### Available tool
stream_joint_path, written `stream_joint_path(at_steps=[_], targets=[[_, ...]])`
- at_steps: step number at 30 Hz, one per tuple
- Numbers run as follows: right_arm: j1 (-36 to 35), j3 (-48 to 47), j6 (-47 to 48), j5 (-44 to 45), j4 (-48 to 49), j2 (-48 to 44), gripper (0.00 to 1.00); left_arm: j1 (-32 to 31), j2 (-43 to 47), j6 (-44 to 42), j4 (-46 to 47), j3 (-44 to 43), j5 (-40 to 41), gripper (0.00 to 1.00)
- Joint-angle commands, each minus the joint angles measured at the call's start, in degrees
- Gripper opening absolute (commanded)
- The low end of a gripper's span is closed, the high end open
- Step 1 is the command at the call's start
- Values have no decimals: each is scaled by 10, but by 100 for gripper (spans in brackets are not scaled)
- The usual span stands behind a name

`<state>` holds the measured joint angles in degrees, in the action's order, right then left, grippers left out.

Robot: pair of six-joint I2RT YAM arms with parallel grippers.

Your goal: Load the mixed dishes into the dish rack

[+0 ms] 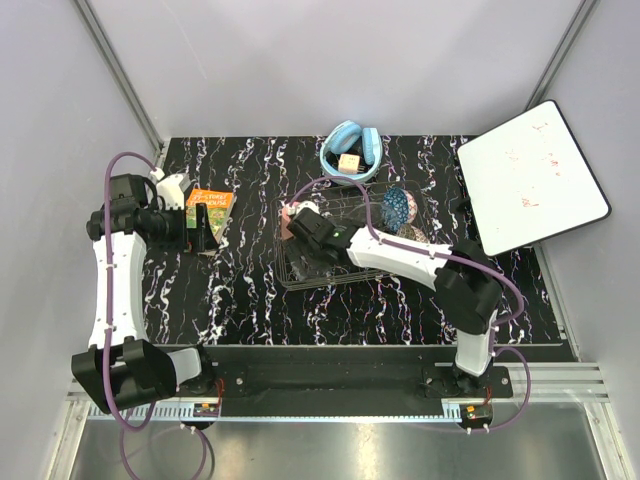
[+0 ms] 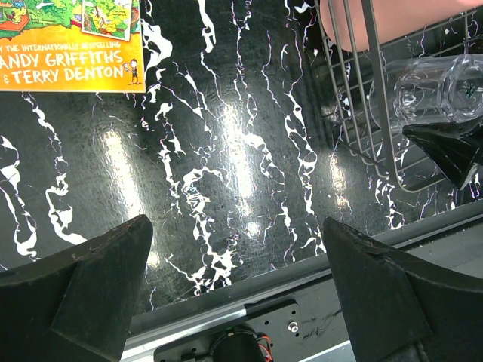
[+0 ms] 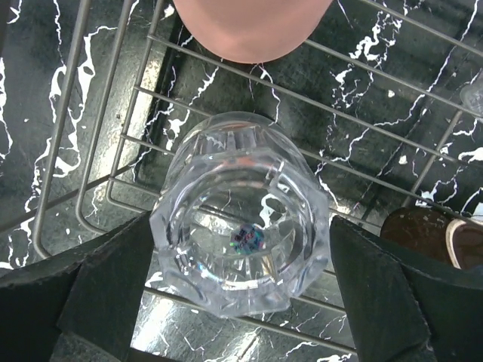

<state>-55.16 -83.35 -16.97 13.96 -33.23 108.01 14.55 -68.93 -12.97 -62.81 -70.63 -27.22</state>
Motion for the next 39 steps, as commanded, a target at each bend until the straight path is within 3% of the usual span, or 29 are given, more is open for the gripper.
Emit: stream_joint_path(at_steps=[1, 8, 17, 19, 26, 32, 39], targets=[[-13, 8, -11, 3, -3, -40, 100, 1, 16, 8, 23, -3, -24, 99], [-21, -7, -3, 25, -4, -52, 100, 1, 23, 5, 24, -3, -23, 99], [-21, -81, 18, 84, -129, -132, 100, -4, 27, 14, 32, -8, -23, 99], [-20, -81, 11, 99, -154, -154, 100, -35, 45, 19, 43, 8, -16, 99], [3, -12, -60, 101, -198, -276, 100, -234, 63, 72, 101, 66, 102, 99], [22, 80, -127, 80, -217, -358, 100, -276, 90, 66, 117, 85, 138, 99], [22, 89, -136, 87, -216, -401, 100, -276, 136, 67, 128, 81, 140, 99]])
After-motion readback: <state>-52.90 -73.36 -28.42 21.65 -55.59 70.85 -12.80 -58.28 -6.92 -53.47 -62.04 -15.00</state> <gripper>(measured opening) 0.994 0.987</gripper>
